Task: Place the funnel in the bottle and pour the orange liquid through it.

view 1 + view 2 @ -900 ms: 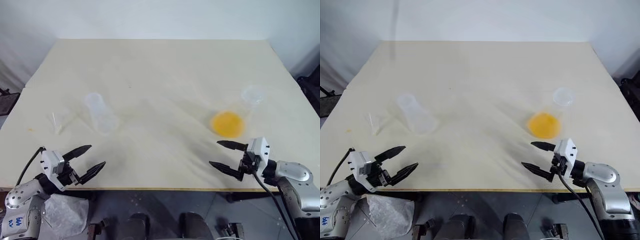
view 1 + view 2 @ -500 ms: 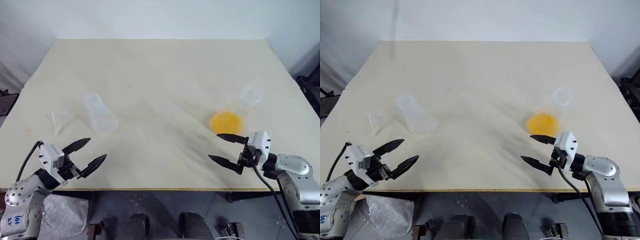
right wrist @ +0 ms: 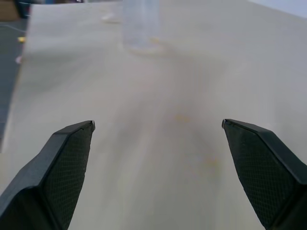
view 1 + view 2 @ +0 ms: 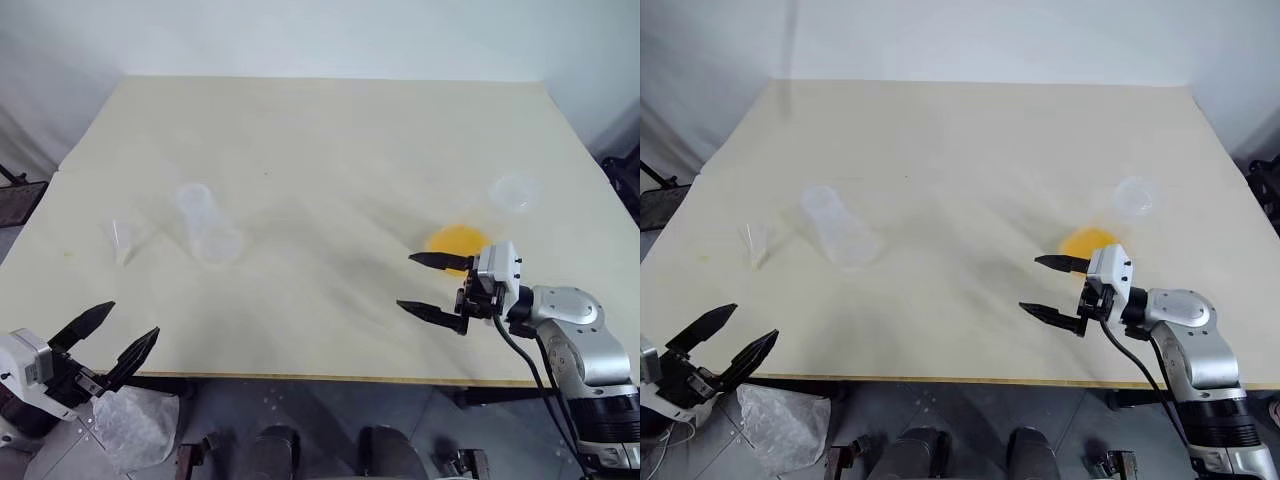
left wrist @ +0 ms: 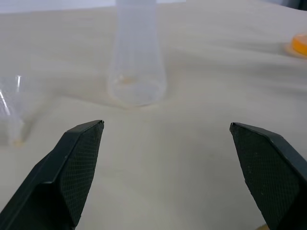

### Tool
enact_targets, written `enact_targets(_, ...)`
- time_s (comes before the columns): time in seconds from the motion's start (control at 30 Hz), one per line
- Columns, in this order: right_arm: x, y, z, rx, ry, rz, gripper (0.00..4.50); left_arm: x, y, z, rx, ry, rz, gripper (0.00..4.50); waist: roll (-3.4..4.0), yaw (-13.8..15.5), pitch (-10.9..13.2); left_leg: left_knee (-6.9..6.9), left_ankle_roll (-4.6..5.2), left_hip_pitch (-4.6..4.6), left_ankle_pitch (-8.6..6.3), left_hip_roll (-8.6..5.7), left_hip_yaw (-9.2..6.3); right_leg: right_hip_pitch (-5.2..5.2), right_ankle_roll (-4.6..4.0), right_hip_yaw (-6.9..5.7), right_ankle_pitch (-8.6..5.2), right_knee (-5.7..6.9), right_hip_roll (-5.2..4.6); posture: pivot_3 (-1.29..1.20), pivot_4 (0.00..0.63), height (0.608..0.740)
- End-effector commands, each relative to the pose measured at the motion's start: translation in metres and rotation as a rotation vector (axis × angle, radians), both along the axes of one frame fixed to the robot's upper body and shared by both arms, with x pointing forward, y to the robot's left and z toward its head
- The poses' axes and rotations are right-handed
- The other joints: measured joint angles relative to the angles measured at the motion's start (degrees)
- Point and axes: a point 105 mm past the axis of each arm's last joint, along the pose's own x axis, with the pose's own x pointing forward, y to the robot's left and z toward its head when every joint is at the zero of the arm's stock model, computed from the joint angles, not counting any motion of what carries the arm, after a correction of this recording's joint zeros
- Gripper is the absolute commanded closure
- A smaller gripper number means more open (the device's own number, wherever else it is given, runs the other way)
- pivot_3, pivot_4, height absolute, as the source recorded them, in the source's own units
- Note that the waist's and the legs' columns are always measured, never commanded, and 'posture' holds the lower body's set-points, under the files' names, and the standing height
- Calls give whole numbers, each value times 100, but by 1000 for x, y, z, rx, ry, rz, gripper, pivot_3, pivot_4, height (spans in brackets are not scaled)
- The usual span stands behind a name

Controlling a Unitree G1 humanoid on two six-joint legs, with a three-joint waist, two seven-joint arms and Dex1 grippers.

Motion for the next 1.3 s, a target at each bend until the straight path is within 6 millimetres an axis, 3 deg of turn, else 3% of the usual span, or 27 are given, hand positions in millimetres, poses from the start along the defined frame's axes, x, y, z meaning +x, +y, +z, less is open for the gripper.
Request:
enact_targets(0.03, -7, 10, 17, 12, -53, 63, 40, 12, 11, 22, 14, -73, 23, 0, 0, 18, 0, 0, 0, 0, 0, 0, 0, -1, 0, 0, 0, 1, 1, 0, 150, 740)
enact_targets(0.23, -10, 14, 27, 35, -80, 46, 40, 66, 15, 37, 27, -97, -71, 0, 1, 9, 1, -1, -7, 2, 3, 1, -6, -7, -4, -8, 2, 16, 9, 0, 150, 740)
enact_targets(0.5, -17, 17, 27, 49, -79, 17, 40, 106, 1, 50, 43, -120, -201, 0, 1, -90, 1, -9, -4, -1, -3, -2, -5, -18, -2, -47, 4, 49, 12, 0, 150, 740)
enact_targets(0.63, -19, 19, 27, 57, -82, 3, 40, 129, -16, 58, 54, -131, -288, 0, 0, -118, 1, -1, -5, 1, -2, -2, -3, -12, -1, -53, 4, 50, 12, 0, 150, 740)
enact_targets(0.87, -20, 21, 26, 59, -78, -19, 40, 155, -19, 61, 95, -127, -289, 0, 0, -139, 1, -3, -8, 0, 0, -1, 0, -17, 0, -59, 4, 56, 17, 0, 150, 740)
enact_targets(1.17, -20, 23, 27, 67, -88, -30, 40, 167, -24, 63, 114, -131, -316, 0, -2, -132, 2, 2, -8, -1, 0, -1, -4, -16, 1, -65, 5, 62, 16, 0, 150, 740)
enact_targets(1.3, -18, 23, 26, 69, -93, -43, 0, 169, -28, 62, 102, -148, -342, 900, -2, -130, 2, 3, -8, -1, 0, -2, -5, -16, 1, -66, 5, 63, 16, 0, 150, 740)
